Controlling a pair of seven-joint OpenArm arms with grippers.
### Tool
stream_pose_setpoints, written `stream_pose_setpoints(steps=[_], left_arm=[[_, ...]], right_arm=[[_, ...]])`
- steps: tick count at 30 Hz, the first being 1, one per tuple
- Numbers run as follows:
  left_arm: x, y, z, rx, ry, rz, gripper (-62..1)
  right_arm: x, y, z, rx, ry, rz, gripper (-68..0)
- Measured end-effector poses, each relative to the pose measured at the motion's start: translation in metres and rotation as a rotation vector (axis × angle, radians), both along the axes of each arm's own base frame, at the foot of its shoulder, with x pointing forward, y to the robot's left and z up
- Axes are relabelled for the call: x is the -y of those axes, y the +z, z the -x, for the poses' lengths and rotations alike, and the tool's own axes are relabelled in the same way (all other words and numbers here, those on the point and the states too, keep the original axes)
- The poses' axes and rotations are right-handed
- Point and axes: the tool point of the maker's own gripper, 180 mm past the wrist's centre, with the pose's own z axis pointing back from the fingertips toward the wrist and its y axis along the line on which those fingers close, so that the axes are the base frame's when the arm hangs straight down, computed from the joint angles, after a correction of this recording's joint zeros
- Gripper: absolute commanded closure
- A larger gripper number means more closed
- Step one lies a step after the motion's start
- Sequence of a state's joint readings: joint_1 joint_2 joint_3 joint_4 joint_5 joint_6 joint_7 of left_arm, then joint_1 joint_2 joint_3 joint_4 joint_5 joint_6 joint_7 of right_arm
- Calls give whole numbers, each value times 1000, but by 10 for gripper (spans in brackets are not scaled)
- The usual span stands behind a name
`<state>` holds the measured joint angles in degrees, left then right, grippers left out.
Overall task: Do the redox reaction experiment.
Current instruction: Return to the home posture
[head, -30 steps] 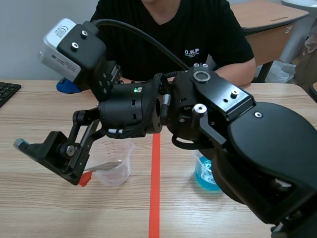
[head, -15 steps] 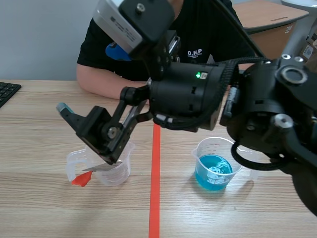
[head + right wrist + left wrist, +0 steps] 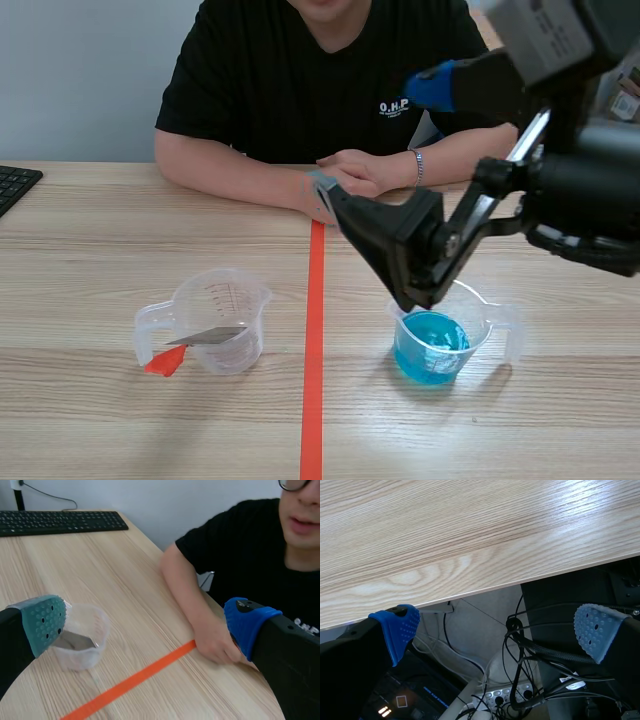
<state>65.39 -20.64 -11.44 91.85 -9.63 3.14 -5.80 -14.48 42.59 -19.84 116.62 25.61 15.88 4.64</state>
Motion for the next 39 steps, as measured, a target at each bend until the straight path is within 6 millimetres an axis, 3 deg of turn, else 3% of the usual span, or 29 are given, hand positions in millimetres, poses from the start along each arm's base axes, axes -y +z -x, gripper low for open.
stream_pose_setpoints(steps=[12, 19, 28, 32, 39], left_arm=[[0, 0, 0, 0, 0, 0, -623], [1, 1, -1, 10, -3, 2, -623], [21, 22, -24, 134, -104, 70, -623], [37, 47, -48, 202, -196, 105, -623], [59, 110, -87, 351, -374, 178, -623]], right_arm=[[44, 2, 34, -65, -174, 48, -679], [51, 16, 42, -39, -199, 68, -679], [53, 10, 42, -64, -208, 90, -679], [53, 10, 42, -65, -207, 89, -679], [53, 10, 42, -67, -208, 90, -679]])
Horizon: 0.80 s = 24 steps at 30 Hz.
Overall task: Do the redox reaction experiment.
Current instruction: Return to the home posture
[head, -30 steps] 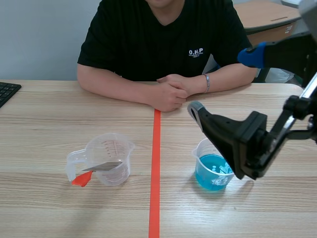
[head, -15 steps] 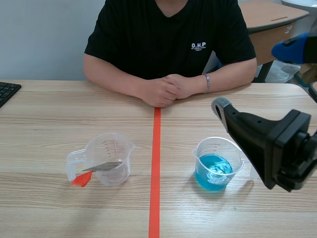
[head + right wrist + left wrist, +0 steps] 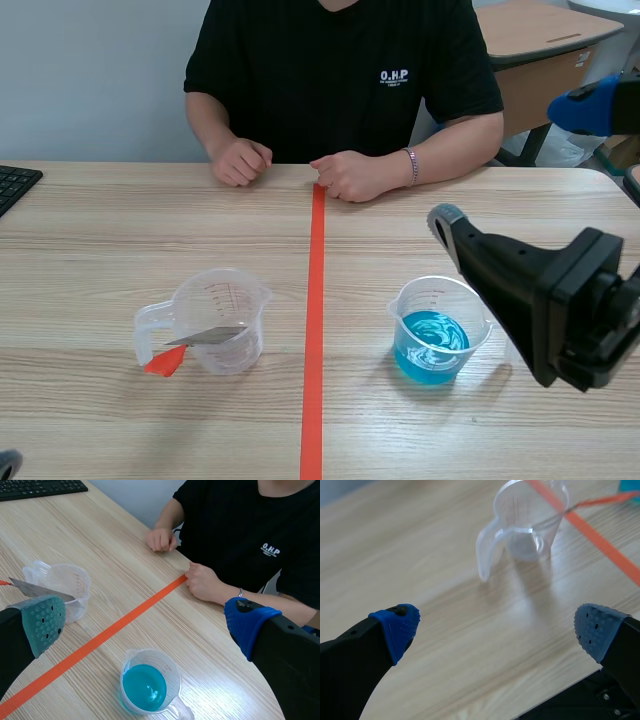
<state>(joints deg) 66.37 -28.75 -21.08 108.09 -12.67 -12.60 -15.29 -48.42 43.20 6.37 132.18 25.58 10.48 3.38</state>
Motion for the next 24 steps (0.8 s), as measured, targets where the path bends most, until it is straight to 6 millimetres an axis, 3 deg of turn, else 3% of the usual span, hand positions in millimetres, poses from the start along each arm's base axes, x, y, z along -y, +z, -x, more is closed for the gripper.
stream_pose_setpoints(steps=[4, 7, 14, 17, 24], left_arm=[[20, 26, -10, 52, -109, 48, -623], [38, 35, -11, 62, -194, 88, -623], [54, 55, -34, 161, -276, 123, -623], [66, 57, -37, 178, -300, 149, -623], [105, 50, -21, 133, -407, 216, -623]], right_arm=[[0, 0, 0, 0, 0, 0, -679], [0, 0, 0, 0, 0, 0, -679], [0, 0, 0, 0, 0, 0, -679], [0, 0, 0, 0, 0, 0, -679], [0, 0, 0, 0, 0, 0, -679]])
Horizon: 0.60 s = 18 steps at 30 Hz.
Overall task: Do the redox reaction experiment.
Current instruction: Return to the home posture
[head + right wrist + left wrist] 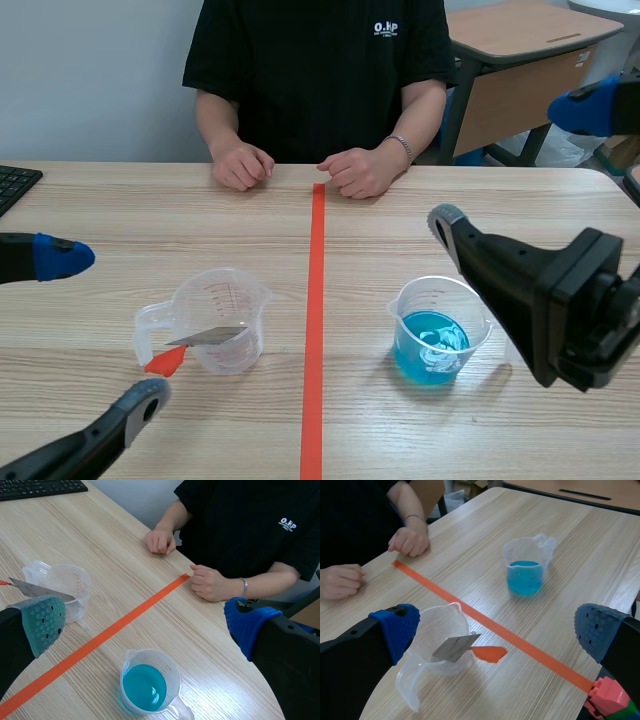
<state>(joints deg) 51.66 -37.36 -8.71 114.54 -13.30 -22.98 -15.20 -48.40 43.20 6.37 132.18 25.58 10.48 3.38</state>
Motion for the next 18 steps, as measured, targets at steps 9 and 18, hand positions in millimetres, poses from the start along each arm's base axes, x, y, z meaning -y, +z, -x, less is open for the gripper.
stream_pose_setpoints(steps=[9, 18], left_arm=[[2, 8, -14, 55, 18, -2, -623], [2, 8, -13, 58, 8, -2, -623]], right_arm=[[0, -1, 0, -3, -2, 4, -679], [4, -11, -1, -42, -18, 51, -679]])
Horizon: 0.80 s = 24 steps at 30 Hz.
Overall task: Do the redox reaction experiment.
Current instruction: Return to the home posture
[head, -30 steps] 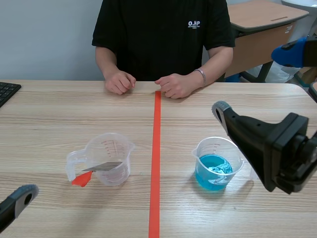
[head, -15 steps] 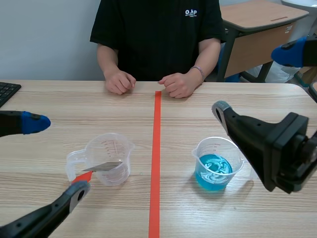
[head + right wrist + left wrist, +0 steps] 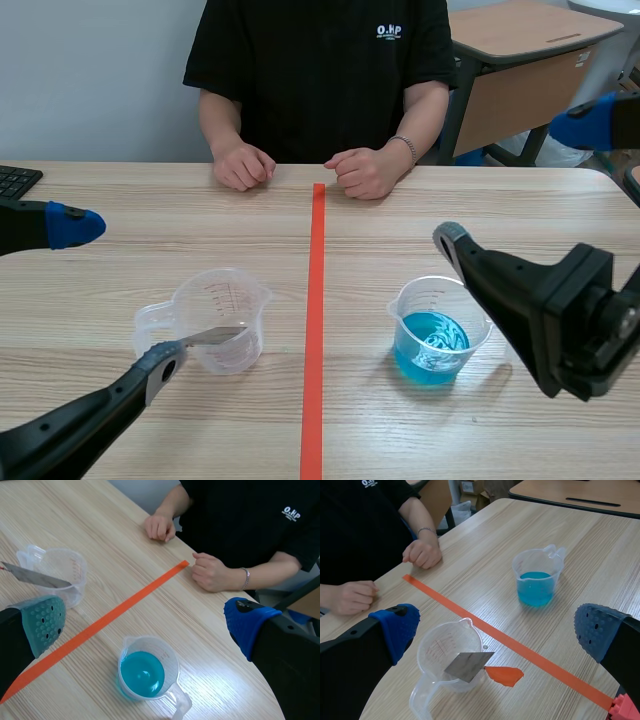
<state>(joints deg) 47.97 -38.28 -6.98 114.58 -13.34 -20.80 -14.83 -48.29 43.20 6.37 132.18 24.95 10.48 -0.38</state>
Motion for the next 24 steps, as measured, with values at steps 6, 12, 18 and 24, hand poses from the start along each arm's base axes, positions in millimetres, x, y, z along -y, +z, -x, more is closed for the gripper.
stream_pose_setpoints(steps=[6, 12, 18, 24], left_arm=[[0, 0, 0, -3, 0, 0, -623], [0, 0, 0, -3, 0, 0, -623], [-8, 1, -8, 24, 63, -18, -623], [-15, 2, -15, 46, 110, -27, -623]], right_arm=[[2, -4, 0, -18, -7, 15, -679], [2, -4, 0, -15, -6, 23, -679], [3, -6, 0, 1, -2, 57, -679], [3, -6, 0, 1, -2, 57, -679]])
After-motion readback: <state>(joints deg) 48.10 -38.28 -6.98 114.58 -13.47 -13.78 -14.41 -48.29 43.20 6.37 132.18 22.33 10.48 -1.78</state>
